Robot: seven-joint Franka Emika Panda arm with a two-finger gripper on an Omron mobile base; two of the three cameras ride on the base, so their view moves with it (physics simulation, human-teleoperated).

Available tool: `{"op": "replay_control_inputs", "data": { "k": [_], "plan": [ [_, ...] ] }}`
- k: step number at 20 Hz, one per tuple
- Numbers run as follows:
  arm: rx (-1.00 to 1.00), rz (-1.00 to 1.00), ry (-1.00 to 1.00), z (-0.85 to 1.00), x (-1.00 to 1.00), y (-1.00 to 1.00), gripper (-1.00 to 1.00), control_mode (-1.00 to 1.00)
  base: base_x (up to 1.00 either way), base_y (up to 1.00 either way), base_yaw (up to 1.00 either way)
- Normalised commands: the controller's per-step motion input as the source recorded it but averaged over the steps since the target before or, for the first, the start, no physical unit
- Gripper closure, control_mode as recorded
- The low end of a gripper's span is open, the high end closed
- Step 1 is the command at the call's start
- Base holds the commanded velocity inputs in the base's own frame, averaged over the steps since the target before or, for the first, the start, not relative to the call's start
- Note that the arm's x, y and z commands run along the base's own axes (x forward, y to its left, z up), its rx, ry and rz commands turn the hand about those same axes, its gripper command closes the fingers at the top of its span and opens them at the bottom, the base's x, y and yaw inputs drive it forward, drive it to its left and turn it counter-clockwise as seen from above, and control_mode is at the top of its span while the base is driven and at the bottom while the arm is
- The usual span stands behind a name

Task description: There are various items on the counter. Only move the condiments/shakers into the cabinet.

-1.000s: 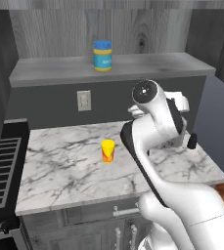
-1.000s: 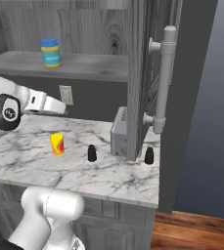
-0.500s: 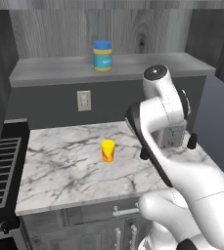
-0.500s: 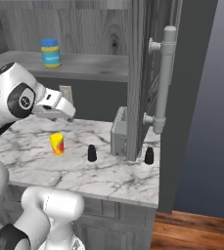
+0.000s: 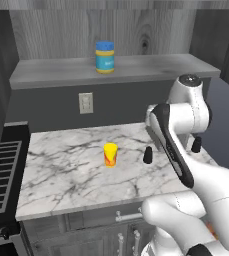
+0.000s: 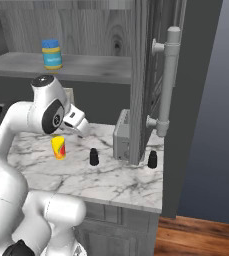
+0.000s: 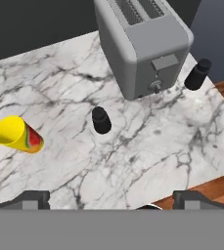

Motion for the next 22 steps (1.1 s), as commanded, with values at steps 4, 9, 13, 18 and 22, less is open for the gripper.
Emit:
{"op": "replay_control_inputs", "data": {
  "k": [4,9,13,18,22],
  "plan": [
    [0.00,0.00,0.00,-0.31,0.35,0.00,-1.00,-1.00,0.00,0.00,0.00],
    [0.03,0.00,0.00,-0.41,0.36,-0.07,-1.00,-1.00,0.00,0.00,0.00],
    [0.01,0.01,0.00,-0.45,0.29,-0.10,-1.00,-1.00,0.00,0.00,0.00],
    [0.00,0.09,0.00,-0.42,0.28,-0.06,-1.00,-1.00,0.00,0.00,0.00],
    [0.00,0.10,0.00,-0.41,0.24,-0.02,-1.00,-1.00,0.00,0.00,0.00]
  ]
}}
